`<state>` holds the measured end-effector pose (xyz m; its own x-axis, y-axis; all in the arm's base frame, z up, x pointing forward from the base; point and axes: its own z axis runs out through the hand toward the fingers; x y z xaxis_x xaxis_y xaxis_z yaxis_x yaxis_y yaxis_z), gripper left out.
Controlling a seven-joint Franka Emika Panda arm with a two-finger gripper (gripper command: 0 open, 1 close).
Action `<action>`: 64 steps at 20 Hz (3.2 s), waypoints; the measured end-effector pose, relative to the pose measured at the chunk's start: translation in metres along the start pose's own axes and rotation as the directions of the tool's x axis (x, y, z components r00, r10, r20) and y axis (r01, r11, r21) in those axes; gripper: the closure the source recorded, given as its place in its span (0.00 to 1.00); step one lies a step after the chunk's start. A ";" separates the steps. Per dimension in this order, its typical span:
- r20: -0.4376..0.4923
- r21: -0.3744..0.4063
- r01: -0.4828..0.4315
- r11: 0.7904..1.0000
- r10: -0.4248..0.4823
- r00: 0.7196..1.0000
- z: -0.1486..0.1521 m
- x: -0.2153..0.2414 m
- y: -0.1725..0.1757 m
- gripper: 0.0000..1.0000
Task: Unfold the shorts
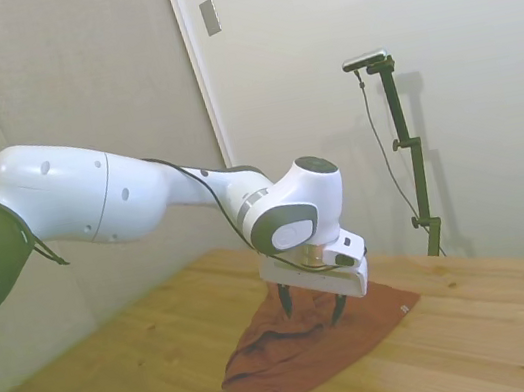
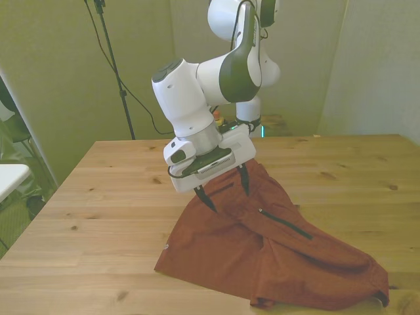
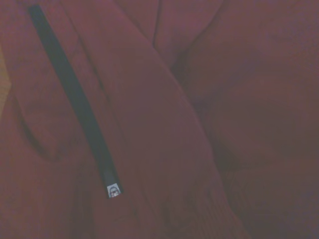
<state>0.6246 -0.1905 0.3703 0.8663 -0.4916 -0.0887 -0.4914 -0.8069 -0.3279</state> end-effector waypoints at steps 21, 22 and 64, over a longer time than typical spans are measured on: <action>0.042 -0.001 0.030 1.000 -0.030 0.999 0.027 -0.006 -0.019 1.00; 0.042 -0.002 0.029 1.000 -0.029 0.999 0.027 -0.006 -0.019 1.00; -0.080 -0.115 0.262 0.958 -0.272 0.959 0.004 -0.142 -0.236 1.00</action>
<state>0.6179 0.0706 0.4564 0.9573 -0.2780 0.0794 -0.2538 -0.9396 -0.2297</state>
